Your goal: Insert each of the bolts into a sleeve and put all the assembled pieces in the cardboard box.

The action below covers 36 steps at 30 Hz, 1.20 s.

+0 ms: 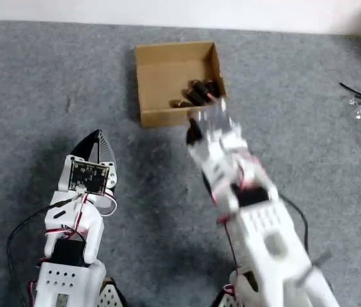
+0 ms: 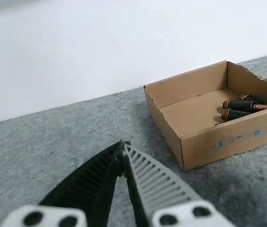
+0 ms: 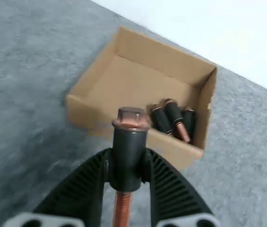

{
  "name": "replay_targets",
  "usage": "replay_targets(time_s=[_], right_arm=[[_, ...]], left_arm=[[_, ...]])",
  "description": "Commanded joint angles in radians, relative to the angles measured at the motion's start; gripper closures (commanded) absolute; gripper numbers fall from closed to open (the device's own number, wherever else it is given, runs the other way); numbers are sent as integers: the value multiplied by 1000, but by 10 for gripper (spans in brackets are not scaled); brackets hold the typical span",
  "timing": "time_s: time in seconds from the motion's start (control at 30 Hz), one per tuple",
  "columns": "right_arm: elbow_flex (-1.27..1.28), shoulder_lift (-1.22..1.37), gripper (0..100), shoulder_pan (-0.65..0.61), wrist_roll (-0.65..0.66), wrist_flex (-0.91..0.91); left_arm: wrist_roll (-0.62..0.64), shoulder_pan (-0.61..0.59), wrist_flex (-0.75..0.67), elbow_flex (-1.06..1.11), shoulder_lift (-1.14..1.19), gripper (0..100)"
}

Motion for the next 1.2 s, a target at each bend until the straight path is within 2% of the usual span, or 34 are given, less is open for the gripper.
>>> replay_targets(time_s=[0.0,0.17,0.27,0.5,0.8,1.17], right_arm=[[-354,306,993,51,-9,-2],[-792,662,993,62,-11,251],[-1036,828,993,62,-84,395],[-1423,1064,993,61,-117,561],[-1673,1264,993,62,-117,656],[-1747,1399,992,62,-118,659]], left_arm=[[-6,22,-15,27,-2,994],[-6,22,-17,27,-2,994],[-6,24,-17,27,-2,993],[-8,33,-17,27,-1,992],[-8,44,-17,27,-1,991],[-8,44,-18,27,-1,990]])
